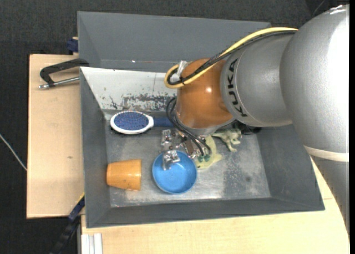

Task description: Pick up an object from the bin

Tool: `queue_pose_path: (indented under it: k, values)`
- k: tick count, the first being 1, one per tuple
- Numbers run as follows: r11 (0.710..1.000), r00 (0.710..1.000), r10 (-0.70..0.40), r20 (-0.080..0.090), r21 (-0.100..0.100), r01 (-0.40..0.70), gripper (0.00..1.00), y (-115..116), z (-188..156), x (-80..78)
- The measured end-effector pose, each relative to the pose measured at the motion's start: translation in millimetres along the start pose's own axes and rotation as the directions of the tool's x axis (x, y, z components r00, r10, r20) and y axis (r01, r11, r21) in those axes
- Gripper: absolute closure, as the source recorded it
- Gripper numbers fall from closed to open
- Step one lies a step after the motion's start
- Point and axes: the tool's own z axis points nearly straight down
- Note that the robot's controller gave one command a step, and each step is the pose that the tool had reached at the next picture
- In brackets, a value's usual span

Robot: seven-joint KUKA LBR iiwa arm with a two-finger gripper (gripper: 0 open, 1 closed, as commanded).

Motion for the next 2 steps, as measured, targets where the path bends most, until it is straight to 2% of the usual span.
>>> queue_pose_path:
  k: [1, 2]
  values:
    - [0.990, 0.989, -0.143, 0.038, 0.003, 0.143, 1.00, -6, -2, 42.9]
    - [0.981, 0.981, -0.196, 0.010, -0.001, 0.196, 1.00, 5, -161, 40.5]
